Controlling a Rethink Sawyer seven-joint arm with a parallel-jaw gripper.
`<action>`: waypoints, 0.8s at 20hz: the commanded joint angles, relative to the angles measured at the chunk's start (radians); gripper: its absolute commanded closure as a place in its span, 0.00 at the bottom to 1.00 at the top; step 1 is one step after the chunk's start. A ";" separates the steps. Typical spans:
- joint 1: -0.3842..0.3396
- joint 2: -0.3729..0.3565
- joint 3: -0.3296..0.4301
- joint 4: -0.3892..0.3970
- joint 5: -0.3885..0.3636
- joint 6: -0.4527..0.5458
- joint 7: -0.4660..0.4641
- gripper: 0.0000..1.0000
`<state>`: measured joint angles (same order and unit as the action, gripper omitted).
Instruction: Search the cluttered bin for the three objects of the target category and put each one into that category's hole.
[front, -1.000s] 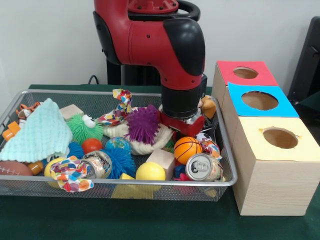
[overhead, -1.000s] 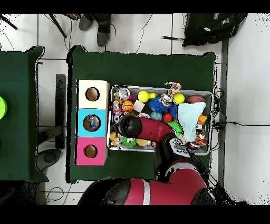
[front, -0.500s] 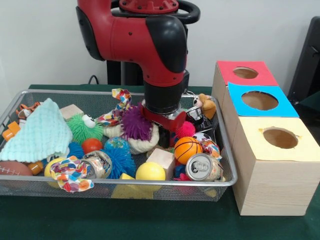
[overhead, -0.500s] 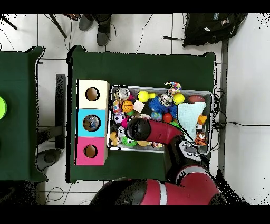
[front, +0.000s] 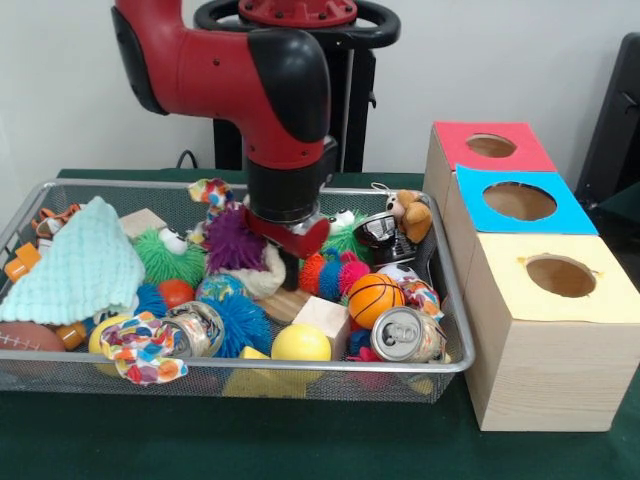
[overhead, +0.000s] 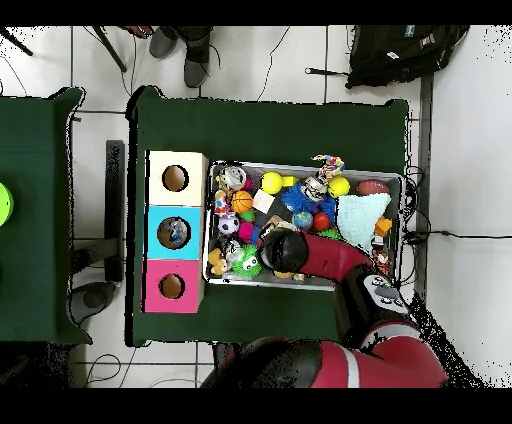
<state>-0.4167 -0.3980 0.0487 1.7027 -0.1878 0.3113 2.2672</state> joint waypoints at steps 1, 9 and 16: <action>-0.087 0.066 -0.020 0.068 -0.116 0.149 -0.126 1.00; -0.112 0.035 -0.037 0.056 -0.175 0.210 -0.163 1.00; -0.128 0.018 -0.032 -0.001 -0.215 0.254 -0.199 1.00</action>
<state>-0.4877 -0.4189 0.0495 1.6990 -0.2888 0.3279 2.2672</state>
